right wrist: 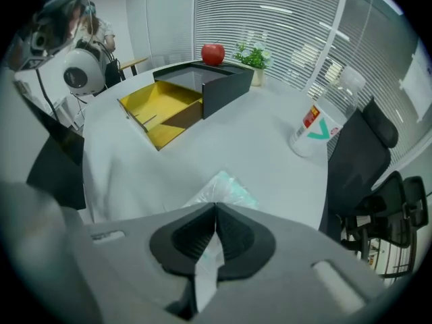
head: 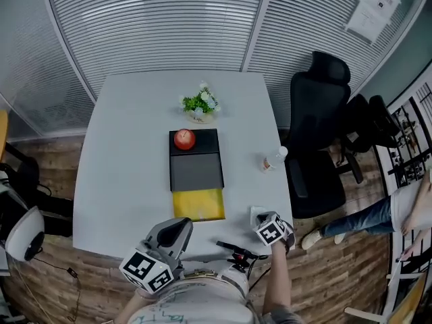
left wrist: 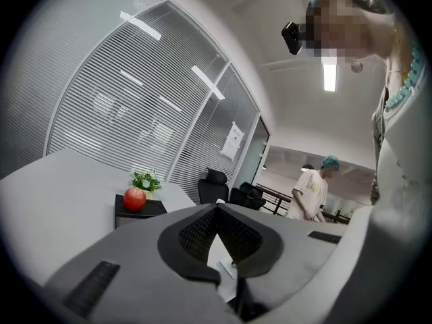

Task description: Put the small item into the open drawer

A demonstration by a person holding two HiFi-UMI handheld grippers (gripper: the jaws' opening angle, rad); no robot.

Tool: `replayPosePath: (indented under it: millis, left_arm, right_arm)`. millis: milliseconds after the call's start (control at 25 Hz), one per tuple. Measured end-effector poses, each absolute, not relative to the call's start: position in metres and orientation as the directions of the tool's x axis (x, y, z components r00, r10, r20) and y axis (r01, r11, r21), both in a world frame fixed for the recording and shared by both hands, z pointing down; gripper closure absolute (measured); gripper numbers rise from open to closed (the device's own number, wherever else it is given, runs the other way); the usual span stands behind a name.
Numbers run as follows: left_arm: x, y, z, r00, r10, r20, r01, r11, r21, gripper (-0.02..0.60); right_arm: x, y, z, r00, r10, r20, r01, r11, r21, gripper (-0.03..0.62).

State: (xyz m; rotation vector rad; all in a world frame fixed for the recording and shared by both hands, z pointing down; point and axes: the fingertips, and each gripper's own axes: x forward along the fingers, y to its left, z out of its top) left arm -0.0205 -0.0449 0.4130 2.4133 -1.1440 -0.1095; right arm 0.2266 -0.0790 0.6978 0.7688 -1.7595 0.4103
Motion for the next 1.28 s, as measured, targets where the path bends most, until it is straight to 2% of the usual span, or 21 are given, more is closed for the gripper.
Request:
replayPosePath:
  millis: [320, 1280]
  left_arm:
    - [-0.034, -0.051, 0.421, 0.671, -0.73, 0.127, -0.692, -0.556, 0.461, 0.584]
    - [-0.044, -0.054, 0.435, 0.726, -0.676, 0.124, -0.629, -0.581, 0.517, 0.584]
  right_arm:
    - [0.21, -0.081, 0.678, -0.177, -0.293, 0.939, -0.671, 0.734, 0.102, 0.589]
    - [0.164, -0.087, 0.575, -0.257, -0.417, 0.872, -0.646, 0.745, 0.166, 0.589]
